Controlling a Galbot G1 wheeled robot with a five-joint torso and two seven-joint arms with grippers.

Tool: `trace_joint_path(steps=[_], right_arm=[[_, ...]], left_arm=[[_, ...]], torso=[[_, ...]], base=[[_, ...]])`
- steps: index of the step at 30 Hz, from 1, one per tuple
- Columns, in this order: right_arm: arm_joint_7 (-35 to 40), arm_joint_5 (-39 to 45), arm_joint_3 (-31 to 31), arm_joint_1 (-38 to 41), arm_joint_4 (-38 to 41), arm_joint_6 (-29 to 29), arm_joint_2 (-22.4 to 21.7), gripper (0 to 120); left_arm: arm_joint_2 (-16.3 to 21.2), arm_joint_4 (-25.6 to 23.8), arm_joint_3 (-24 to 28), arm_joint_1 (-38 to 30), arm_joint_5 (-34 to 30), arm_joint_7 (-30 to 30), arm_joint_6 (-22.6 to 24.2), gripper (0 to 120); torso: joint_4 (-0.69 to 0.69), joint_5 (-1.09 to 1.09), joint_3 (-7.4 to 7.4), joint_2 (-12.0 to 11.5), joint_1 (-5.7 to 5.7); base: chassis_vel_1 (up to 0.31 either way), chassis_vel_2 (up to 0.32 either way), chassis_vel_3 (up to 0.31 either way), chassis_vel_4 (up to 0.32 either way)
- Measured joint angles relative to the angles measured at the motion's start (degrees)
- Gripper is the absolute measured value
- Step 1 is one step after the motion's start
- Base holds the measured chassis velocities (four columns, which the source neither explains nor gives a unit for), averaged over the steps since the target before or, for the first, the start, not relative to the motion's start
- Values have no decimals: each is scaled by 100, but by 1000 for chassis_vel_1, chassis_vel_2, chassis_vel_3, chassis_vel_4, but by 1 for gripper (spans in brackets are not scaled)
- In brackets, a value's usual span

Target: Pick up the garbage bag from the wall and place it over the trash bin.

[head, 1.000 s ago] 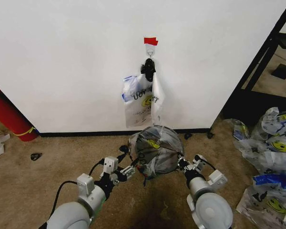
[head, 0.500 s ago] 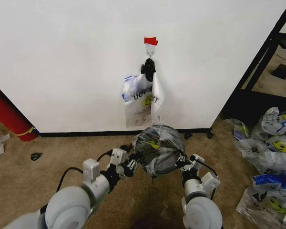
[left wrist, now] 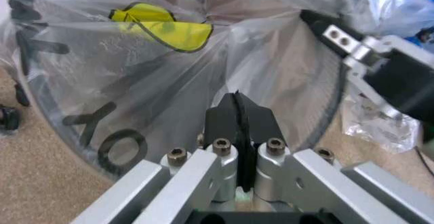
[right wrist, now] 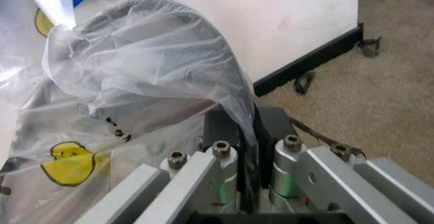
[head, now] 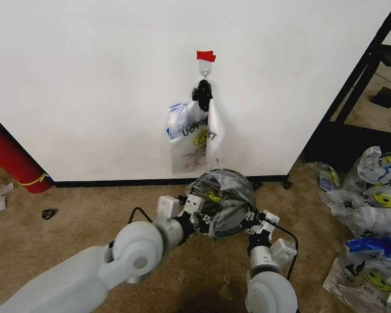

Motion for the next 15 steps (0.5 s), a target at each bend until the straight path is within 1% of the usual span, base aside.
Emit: trace_joint_path(steps=[3, 5, 6, 8, 13, 14, 15], right_arm=[[-4, -3, 1, 11, -64, 17, 14, 1], [-5, -1, 1, 11, -71, 19, 22, 1], [-5, -1, 1, 11, -71, 19, 22, 1], [-9, 3, -8, 5, -72, 19, 27, 1], [-15, 13, -8, -13, -73, 20, 29, 1], [-15, 13, -8, -13, -73, 20, 29, 1], [-16, 14, -12, -22, -73, 27, 28, 1]], left_arm=[[-320, 416, 227, -274, 14, -29, -34, 0], [-447, 583, 307, -385, 21, -50, -39, 0], [-447, 583, 307, -385, 21, -50, -39, 0], [-573, 768, 399, -491, 36, -81, -42, 0], [-804, 1031, 514, -597, 66, -115, -45, 0], [-804, 1031, 514, -597, 66, -115, -45, 0], [-893, 1151, 560, -629, 105, -122, -45, 0]], torso=[[-2, -1, 0, 0, 0], [-2, -1, 0, 0, 0], [-2, -1, 0, 0, 0], [-2, -1, 0, 0, 0], [-1, -1, 0, 0, 0], [-1, -1, 0, 0, 0], [-1, -1, 0, 0, 0]], base=[[0, 0, 0, 0], [0, 0, 0, 0], [0, 0, 0, 0], [0, 0, 0, 0], [0, 0, 0, 0], [0, 0, 0, 0], [0, 0, 0, 0]])
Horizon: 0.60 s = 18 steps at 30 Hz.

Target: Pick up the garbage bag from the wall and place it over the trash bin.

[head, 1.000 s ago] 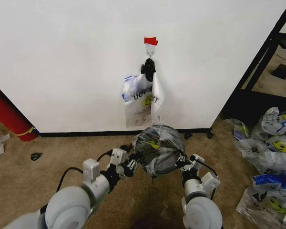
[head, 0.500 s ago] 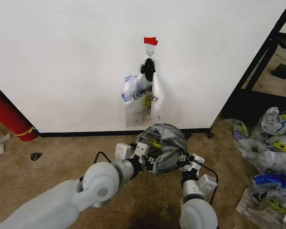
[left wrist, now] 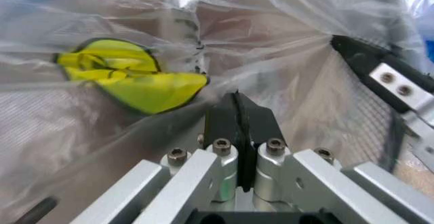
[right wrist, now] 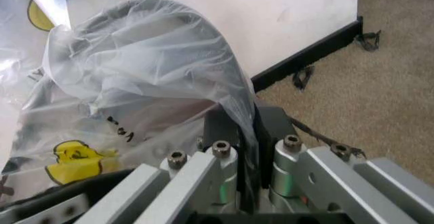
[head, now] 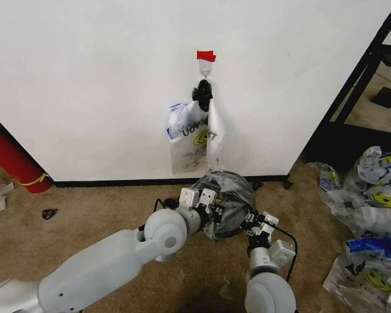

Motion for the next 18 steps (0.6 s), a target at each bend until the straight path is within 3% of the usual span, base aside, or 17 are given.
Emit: trace_joint_path(steps=[18], right_arm=[[-18, -174, -219, -62, 109, 47, 5, 1]], left_arm=[[-550, 1047, 433, -221, 298, -17, 1, 0]], torso=[[0, 0, 0, 0, 0]], base=[[0, 0, 0, 0]])
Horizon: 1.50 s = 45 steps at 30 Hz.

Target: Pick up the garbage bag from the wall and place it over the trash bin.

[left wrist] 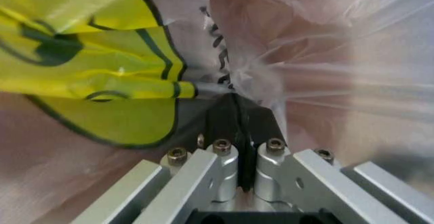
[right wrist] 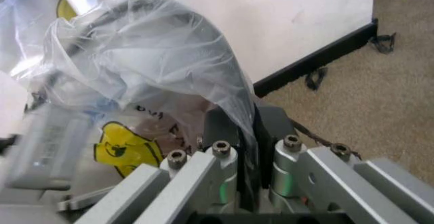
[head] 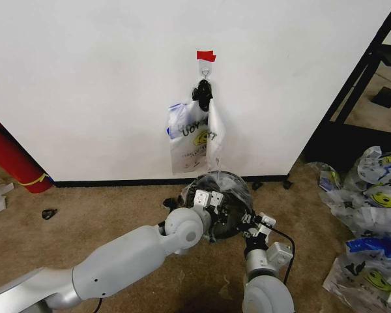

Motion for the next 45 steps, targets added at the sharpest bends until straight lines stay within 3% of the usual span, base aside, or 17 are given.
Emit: trace_joint_path(steps=[8, 23, 31, 34, 38, 45], right_arm=[[-29, -73, -101, -55, 24, 45, 0, 1], [-36, -66, -211, -96, 40, 56, 52, 1], [-46, -70, -114, -81, -40, 128, -2, 1], [-27, 24, -107, -73, -11, 98, 0, 1], [-10, 39, -135, -50, -1, 76, 19, 1], [-3, 39, -153, -36, -16, 66, 27, 1]], left_arm=[[-263, 418, 108, -42, 131, -21, 10, 0], [-530, 707, 97, 67, 268, -77, -66, 0], [-97, 185, -110, 82, 250, -110, -109, 0], [216, -118, -157, 108, 686, 208, -308, 0], [423, -340, -181, 170, 771, 253, -344, 0], [347, -376, -356, 320, 783, 62, -620, 0]], torso=[[-1, 0, 0, 0, 0], [-1, 0, 0, 0, 0], [-1, -1, 0, 0, 0], [0, -1, 0, 0, 0], [0, -1, 0, 0, 0], [0, -1, 0, 0, 0]], base=[[0, 0, 0, 0], [0, 0, 0, 0], [0, 0, 0, 0], [0, 0, 0, 0], [0, 0, 0, 0], [0, 0, 0, 0]])
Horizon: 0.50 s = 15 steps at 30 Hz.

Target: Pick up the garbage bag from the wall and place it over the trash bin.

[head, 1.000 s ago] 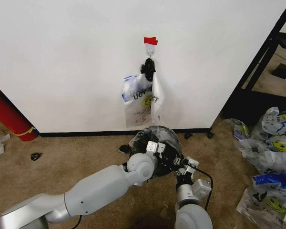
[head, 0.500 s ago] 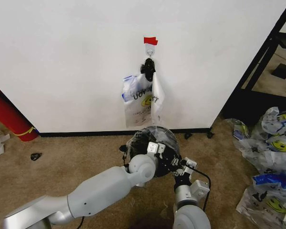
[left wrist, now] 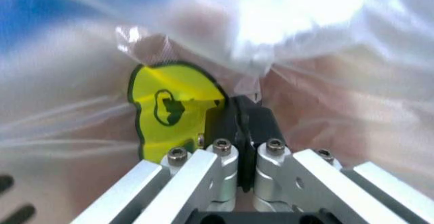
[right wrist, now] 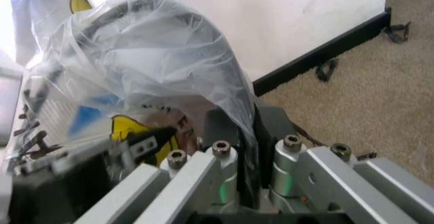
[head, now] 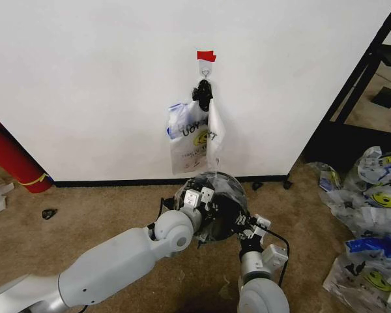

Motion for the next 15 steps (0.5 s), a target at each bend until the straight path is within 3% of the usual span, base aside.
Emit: trace_joint_path(steps=[9, 15], right_arm=[[3, -13, -47, -33, 47, -15, 12, 1], [3, -37, -58, -45, 52, -16, 30, 1]], left_arm=[[-638, 776, 76, -72, 88, -186, -59, 0], [-738, 1016, 277, -201, 135, -313, 191, 0]], torso=[[-1, 1, 0, 0, 0], [0, 1, 0, 0, 0]], base=[[0, 0, 0, 0], [0, 0, 0, 0]])
